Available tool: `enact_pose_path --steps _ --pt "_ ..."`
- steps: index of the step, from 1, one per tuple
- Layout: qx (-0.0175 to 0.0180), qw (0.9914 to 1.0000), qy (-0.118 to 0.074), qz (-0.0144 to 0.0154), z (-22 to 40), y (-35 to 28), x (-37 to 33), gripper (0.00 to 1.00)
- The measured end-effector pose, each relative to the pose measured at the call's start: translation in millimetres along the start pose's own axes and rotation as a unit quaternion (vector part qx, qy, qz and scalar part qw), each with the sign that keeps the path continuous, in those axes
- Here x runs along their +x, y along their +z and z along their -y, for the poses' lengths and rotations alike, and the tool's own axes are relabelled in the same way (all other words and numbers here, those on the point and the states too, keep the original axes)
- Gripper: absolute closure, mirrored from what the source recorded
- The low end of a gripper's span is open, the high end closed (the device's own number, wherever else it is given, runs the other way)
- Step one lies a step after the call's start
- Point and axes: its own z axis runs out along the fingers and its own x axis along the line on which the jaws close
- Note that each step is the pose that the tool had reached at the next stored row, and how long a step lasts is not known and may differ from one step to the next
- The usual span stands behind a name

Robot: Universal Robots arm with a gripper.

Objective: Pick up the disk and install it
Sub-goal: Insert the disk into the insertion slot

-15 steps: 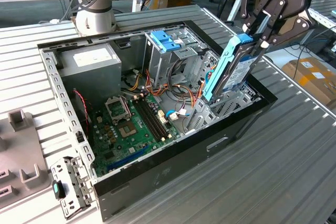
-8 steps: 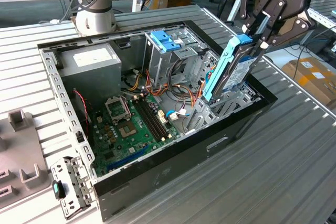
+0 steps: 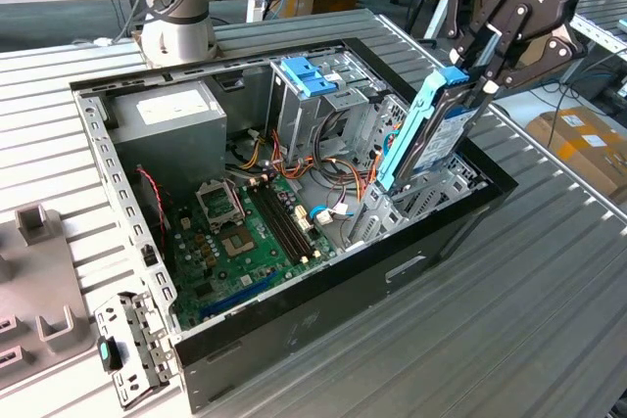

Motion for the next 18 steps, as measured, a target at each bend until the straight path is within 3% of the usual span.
enact_pose_path --steps 4,10,18 --pt "0.0 1.0 0.0 0.0 0.1 5.7 0.1 0.65" --pt "0.0 1.0 0.0 0.0 0.5 24.0 0.5 0.65" --pt "0.0 1.0 0.0 0.0001 0.8 39.7 0.7 0.65"
